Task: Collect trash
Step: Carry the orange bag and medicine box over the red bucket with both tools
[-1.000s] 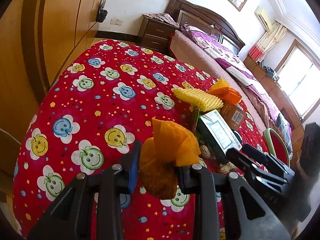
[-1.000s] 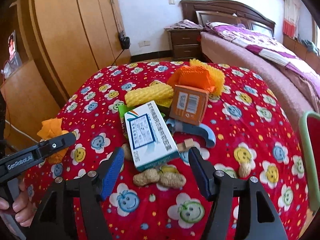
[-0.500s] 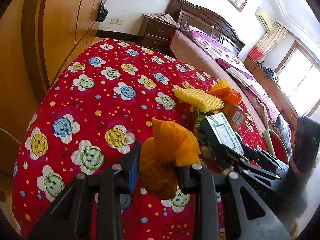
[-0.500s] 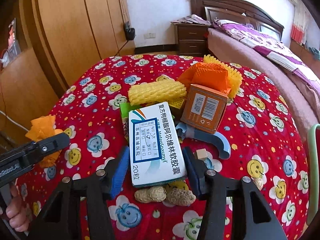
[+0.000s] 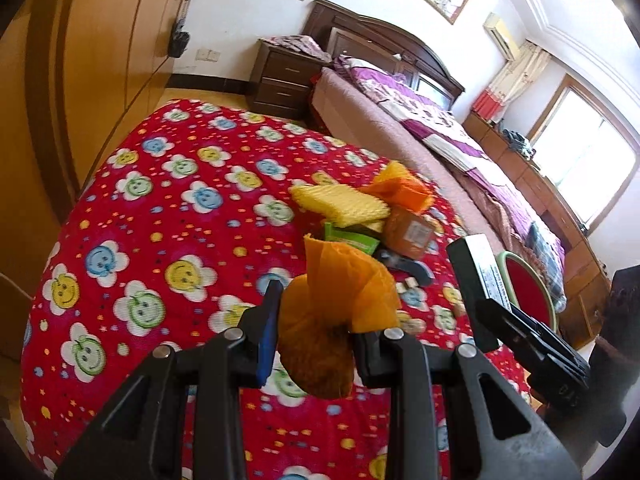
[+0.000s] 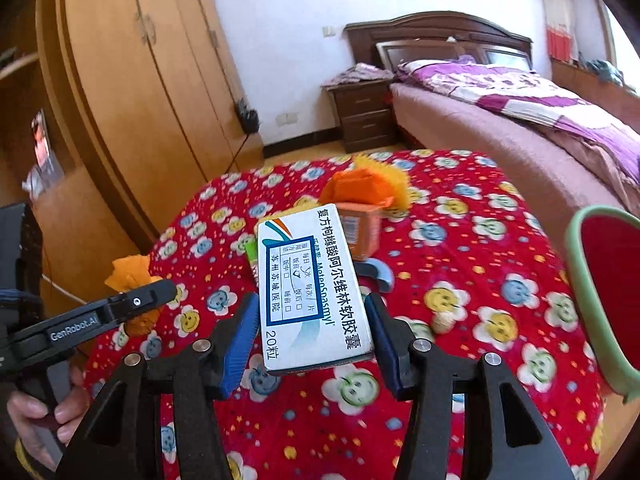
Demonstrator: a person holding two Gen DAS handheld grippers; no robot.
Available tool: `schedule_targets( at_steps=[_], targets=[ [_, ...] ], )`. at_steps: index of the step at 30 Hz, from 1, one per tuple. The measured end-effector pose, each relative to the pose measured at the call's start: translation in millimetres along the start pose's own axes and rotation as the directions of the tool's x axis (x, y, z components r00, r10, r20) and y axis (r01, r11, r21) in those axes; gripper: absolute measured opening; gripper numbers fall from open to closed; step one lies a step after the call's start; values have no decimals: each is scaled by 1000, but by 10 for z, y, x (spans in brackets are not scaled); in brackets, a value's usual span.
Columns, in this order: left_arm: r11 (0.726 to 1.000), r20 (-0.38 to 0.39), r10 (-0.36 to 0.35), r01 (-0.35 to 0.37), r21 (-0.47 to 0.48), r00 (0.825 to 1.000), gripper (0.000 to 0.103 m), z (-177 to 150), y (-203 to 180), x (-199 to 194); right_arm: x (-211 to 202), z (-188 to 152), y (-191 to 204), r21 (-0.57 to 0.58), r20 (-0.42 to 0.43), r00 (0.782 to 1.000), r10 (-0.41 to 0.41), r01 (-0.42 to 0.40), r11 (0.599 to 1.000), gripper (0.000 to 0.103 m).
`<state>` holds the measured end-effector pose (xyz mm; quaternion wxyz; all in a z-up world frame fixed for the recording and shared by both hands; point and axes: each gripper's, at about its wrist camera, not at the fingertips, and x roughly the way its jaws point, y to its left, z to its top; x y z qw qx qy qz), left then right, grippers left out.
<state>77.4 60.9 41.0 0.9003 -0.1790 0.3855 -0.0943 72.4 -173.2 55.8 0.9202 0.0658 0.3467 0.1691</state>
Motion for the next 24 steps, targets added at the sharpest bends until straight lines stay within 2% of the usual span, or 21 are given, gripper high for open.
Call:
schedule_targets(
  at_steps=[12, 24],
  targets=[
    [990, -51, -112, 116, 80, 992, 31, -51, -611, 10, -561, -110, -467, 111, 92, 994, -57, 47, 993, 55],
    [970, -107, -159, 176, 167, 981, 31, -106, -1229, 166, -936, -201, -945, 207, 154, 982, -112, 78, 975, 55]
  ],
)
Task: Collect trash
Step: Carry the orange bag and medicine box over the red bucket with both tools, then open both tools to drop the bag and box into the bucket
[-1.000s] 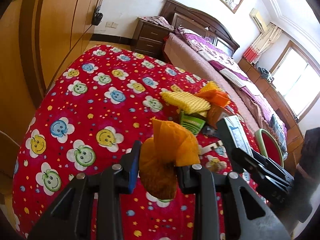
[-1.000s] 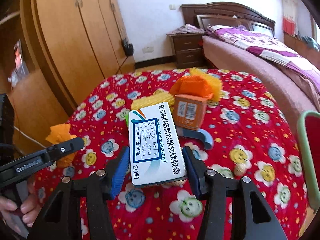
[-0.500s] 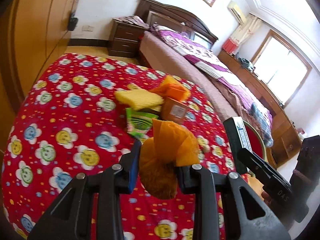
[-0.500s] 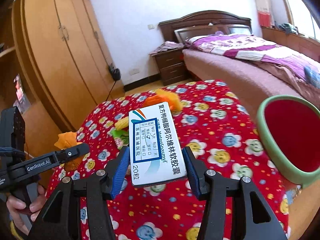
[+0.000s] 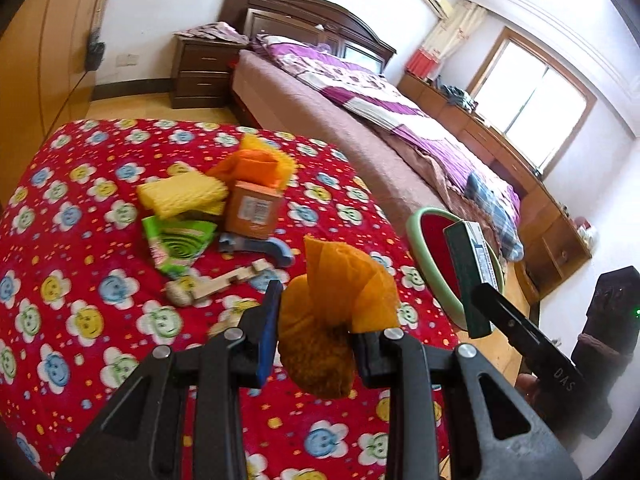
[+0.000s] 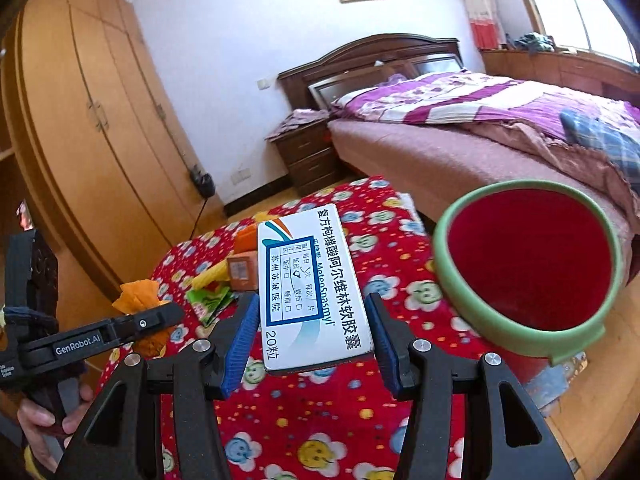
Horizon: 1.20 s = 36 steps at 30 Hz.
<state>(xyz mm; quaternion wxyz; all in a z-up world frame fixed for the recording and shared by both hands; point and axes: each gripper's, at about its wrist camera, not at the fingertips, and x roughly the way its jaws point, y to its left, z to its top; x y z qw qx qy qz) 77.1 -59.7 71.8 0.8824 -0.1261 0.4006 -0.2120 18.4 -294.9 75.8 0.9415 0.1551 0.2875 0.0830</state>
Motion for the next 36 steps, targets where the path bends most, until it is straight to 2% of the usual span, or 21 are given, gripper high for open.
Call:
schedule_targets(
  at_steps=[14, 30, 36],
  targets=[
    [987, -56, -89, 96, 128, 994, 31, 107, -748, 442, -305, -5, -693, 131, 64, 993, -102, 93, 987, 55],
    [943, -136, -176, 206, 260, 975, 31, 166, -1548, 1125, -332, 5, -1369, 248, 53, 978, -203, 184, 951, 55],
    [930, -162, -179, 220, 296, 971, 31, 158, -1785, 1396, -299, -31, -1560, 268, 32, 970, -240, 223, 937, 55]
  ],
)
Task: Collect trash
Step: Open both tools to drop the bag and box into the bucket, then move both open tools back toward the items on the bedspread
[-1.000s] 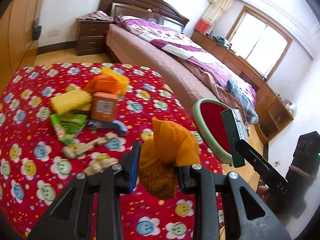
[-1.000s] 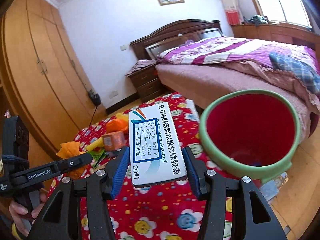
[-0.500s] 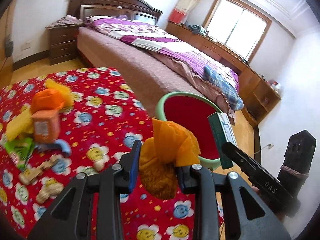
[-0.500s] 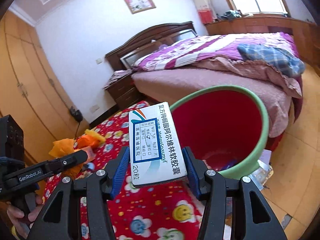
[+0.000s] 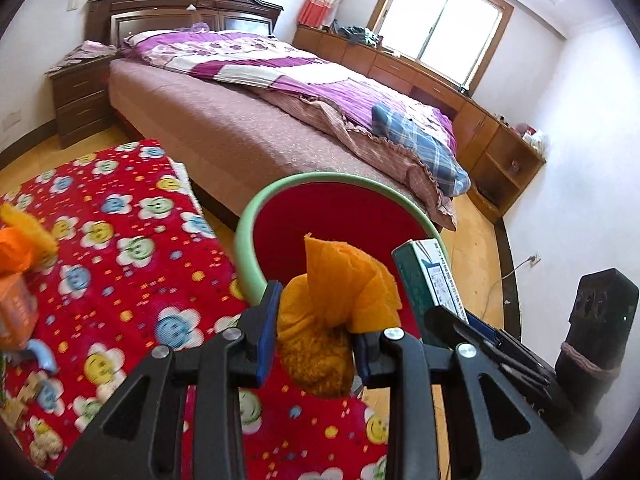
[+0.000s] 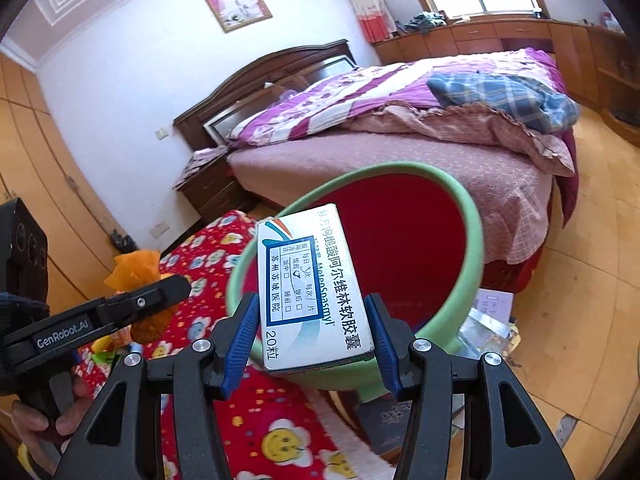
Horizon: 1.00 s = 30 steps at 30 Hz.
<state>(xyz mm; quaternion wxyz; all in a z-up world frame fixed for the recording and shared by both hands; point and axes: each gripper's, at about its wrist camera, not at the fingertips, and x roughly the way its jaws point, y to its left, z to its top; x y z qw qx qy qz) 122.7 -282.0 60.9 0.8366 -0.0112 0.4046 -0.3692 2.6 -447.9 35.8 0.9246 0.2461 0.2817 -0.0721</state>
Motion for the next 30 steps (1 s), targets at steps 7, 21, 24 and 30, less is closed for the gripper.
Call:
schedule_targets(
  at_steps=[7, 21, 24, 30],
  targets=[
    [1000, -33, -15, 15, -4, 999, 34, 52, -17, 255, 123, 4, -182, 32, -23, 999, -27, 28, 999, 55],
    [1000, -28, -4, 4, -16, 1000, 49, 70, 40, 277, 229, 1, -249, 51, -33, 999, -21, 23, 998, 56],
    [1000, -22, 2, -3, -24, 1000, 49, 45, 66, 210, 197, 5, -243, 54, -22, 1000, -19, 21, 998, 56],
    [998, -7, 28, -28, -48, 1000, 49, -3, 138, 22, 124, 19, -182, 54, -2, 1000, -21, 21, 998, 56]
  ],
)
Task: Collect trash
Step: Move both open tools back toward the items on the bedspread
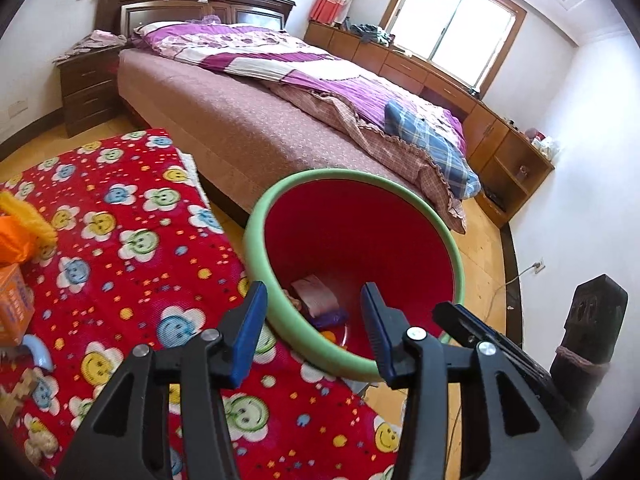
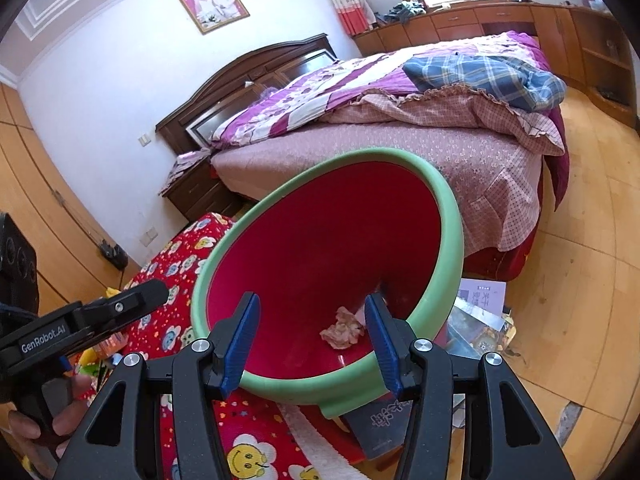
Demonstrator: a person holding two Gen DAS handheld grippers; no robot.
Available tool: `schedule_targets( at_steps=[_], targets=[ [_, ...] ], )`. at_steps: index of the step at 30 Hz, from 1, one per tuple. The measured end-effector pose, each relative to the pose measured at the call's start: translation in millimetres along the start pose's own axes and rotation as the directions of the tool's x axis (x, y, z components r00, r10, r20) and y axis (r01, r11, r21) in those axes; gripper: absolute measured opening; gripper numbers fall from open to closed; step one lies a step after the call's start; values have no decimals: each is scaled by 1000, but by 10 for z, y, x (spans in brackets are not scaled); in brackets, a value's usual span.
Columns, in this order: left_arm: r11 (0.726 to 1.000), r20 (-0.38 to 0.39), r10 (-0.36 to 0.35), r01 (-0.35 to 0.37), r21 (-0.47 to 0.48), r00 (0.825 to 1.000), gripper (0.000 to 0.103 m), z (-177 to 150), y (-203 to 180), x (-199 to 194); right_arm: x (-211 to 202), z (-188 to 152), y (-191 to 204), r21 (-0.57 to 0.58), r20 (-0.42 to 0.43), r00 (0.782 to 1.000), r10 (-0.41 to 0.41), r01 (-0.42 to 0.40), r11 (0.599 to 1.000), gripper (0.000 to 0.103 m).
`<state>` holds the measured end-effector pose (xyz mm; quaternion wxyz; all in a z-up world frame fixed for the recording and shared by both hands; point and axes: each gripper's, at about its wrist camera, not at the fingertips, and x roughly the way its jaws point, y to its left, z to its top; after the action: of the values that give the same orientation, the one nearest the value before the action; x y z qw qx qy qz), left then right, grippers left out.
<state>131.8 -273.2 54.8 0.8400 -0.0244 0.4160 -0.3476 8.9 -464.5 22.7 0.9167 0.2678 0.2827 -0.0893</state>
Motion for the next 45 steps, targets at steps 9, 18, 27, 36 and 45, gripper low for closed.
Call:
schedule_targets(
  at_steps=[9, 18, 27, 36, 45],
  targets=[
    [997, 35, 79, -78, -23, 996, 49, -95, 173, -347, -86, -27, 199, -22, 5, 1000, 18, -17, 1000, 58],
    [987, 49, 150, -146, -69, 987, 49, -238, 424, -678, -141, -116, 502, -72, -15, 999, 52, -53, 996, 61],
    [965, 47, 231, -223, -139, 972, 49, -404, 789, -979, -102, -289, 851, -124, -71, 993, 91, -100, 987, 61],
    [930, 52, 331, -317, -184, 942, 49, -525, 1188, -1303, -29, -459, 1107, -154, -129, 985, 113, -132, 979, 62],
    [880, 20, 421, -402, -254, 907, 51, -681, 1681, -1513, 34, -543, 1251, -170, -153, 982, 109, -135, 976, 62]
  ],
)
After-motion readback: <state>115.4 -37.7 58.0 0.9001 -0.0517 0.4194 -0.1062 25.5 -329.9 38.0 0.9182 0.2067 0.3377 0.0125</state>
